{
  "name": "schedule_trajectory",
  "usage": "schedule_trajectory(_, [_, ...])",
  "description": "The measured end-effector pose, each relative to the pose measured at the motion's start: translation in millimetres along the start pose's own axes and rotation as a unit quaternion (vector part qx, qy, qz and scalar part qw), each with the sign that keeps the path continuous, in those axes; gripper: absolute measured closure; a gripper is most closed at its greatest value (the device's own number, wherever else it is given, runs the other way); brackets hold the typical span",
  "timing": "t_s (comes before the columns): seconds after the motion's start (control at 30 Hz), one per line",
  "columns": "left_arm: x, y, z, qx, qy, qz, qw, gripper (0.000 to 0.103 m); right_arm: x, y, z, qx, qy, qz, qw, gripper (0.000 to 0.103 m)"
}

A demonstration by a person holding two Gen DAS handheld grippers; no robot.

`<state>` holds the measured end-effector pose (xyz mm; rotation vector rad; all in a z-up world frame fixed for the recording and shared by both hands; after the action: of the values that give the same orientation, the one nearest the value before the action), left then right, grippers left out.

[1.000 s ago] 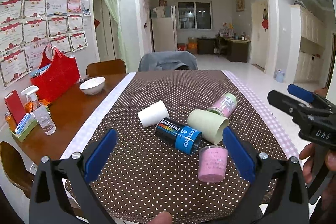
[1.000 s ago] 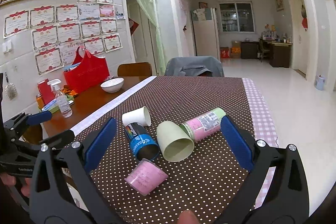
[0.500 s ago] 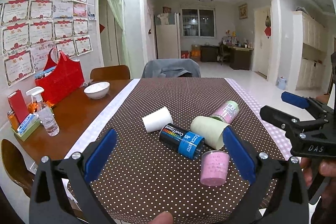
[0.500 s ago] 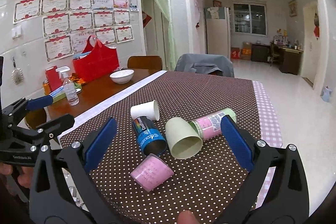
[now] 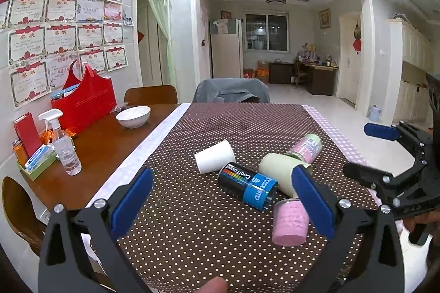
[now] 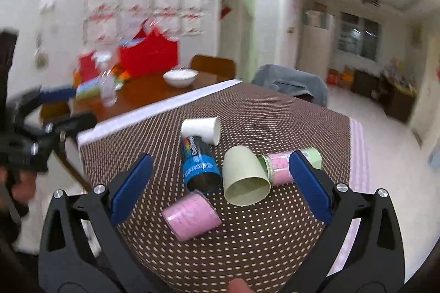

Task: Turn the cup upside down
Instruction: 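Tilt the right tool down and close it around the pink cup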

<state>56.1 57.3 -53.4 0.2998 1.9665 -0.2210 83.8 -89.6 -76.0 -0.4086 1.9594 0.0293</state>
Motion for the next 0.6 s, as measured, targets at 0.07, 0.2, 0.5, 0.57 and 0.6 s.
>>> schedule_trajectory(0.07, [2.5,1.6,3.6,-0.002,0.002,-0.001,1.0,0.004,3.0,4.9,6.9,-0.016,0.007,-0.052,0.998,0.006])
schedule_trajectory(0.2, [8.0,3.7,12.7,-0.001,0.011,-0.003,0.9999,0.004,12.0,16.6,19.0,-0.046,0.022,-0.137,0.989,0.006])
schedule_trajectory(0.5, [22.1,14.9,38.6,-0.01,0.042,-0.016,0.9989,0.004,34.3,35.5,53.1,-0.119,0.059,-0.299,0.945,0.006])
schedule_trajectory(0.57, [25.4,17.3,44.1,-0.013,0.05,-0.018,0.9985,0.004,40.2,39.3,57.2,-0.134,0.058,-0.331,0.932,0.006])
schedule_trajectory(0.6, [26.6,18.3,46.7,-0.014,0.054,-0.018,0.9983,0.004,43.7,41.3,58.1,-0.142,0.055,-0.351,0.924,0.006])
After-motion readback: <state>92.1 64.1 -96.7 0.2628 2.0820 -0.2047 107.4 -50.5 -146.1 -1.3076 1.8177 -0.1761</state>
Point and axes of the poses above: each gripper's, at about its wrist camera, not at the fingertips, and z roughly the way its jaws point, y to its left, x to its underside, the point moved 2 cm from there along z, roughly the way its jaws point, and after that the axes turned 10 degrees about x, right-handed, at the moved point
